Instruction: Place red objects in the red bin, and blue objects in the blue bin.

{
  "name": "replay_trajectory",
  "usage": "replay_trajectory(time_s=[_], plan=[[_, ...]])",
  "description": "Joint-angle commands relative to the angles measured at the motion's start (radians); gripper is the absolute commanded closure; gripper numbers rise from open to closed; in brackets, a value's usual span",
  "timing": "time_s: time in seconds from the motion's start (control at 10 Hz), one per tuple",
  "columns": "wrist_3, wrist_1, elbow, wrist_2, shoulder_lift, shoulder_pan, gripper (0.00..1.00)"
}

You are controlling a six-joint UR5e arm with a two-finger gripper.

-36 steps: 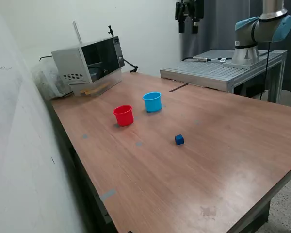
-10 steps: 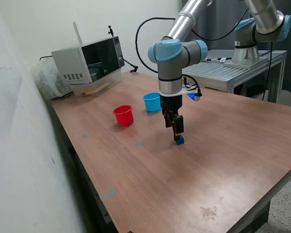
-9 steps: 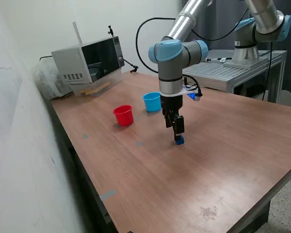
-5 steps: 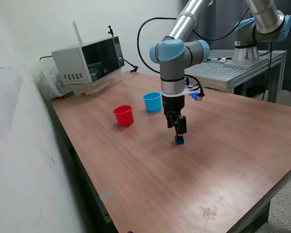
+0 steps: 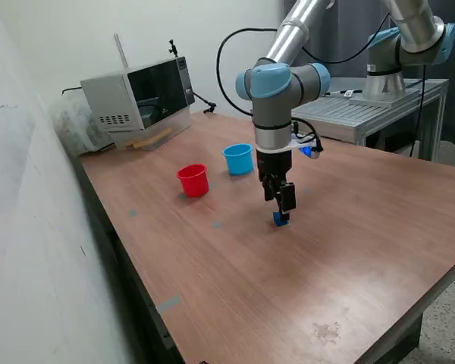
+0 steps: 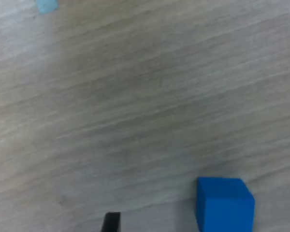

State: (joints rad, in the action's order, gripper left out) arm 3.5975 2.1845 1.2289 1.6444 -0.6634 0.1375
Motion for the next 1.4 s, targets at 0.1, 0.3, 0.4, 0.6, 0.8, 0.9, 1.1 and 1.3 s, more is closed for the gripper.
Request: replay_trajectory(time_s=[0.1,0.3,0.4,0.6,0.8,0.9,1.1,1.3], plan=[[0.000,0.001,0.017,0.000,-0.001,0.004,1.00],[-0.009,0.001,0.017,-0.002,-0.001,0.007,1.00],[-0.022,0.003,0.017,-0.002,-0.002,0.008,1.00],[-0.048,0.003,0.015,-0.031,-0.002,0.008,1.00],[-0.119,-0.003,0.015,-0.034,-0.010,0.008,1.00],[-0.147,-0.009,0.027,-0.037,-0.045,0.008,1.00],[-0.187,-0.029,0.114,-0.037,-0.195,0.008,1.00],[-0.233,-0.119,0.185,-0.035,-0.351,-0.005,1.00]])
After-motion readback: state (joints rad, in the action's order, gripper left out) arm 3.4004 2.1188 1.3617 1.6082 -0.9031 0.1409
